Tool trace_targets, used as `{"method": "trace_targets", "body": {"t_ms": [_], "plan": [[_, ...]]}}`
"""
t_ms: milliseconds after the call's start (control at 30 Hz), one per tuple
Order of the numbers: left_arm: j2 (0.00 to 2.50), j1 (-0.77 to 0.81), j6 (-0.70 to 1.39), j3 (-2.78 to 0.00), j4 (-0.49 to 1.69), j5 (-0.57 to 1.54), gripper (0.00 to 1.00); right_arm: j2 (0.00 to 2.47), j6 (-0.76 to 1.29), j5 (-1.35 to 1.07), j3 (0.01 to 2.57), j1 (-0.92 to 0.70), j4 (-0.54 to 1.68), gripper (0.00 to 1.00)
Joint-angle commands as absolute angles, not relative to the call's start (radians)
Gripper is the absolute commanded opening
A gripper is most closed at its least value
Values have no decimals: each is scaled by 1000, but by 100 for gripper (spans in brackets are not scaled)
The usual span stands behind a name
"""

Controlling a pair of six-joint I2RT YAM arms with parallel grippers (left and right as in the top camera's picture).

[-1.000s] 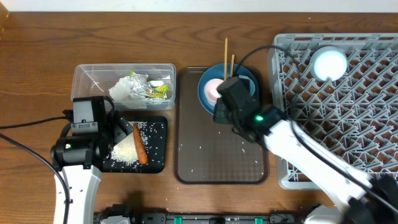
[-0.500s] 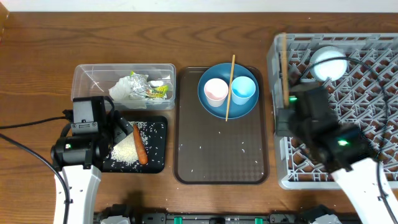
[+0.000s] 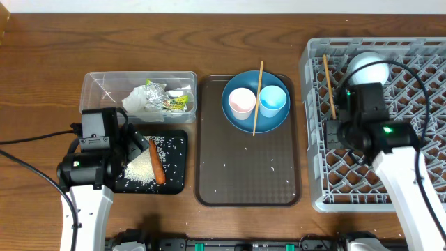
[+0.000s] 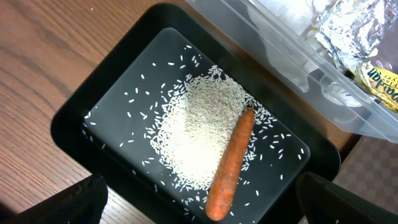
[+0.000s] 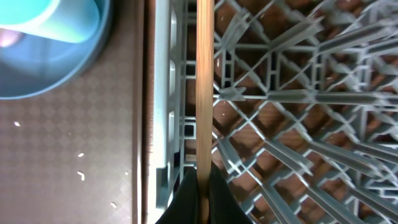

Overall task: Sort waste into correct bins and load items into the dishwasher rack
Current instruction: 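Release the chopstick and move the right gripper back to the plate, then grasp the second chopstick on the blue plate with the right gripper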

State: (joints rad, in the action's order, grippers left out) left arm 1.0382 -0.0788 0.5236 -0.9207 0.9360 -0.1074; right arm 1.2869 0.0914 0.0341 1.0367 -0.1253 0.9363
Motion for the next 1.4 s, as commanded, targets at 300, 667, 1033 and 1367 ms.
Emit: {"method": "trace_targets", "body": {"t_ms": [300, 667, 1033, 1367], "plan": [[1038, -84, 524, -920, 939, -108, 100, 1452, 78, 8, 1031, -118, 919, 53], [1038, -84, 524, -920, 939, -108, 100, 1353, 86, -173, 1148, -119, 962, 43], [1038, -84, 524, -920, 939, -108, 100, 1290, 392, -294, 1135, -252, 911, 32], [1038, -84, 524, -920, 938, -108, 100, 1418, 557, -88, 1062, -471, 678, 30]]}}
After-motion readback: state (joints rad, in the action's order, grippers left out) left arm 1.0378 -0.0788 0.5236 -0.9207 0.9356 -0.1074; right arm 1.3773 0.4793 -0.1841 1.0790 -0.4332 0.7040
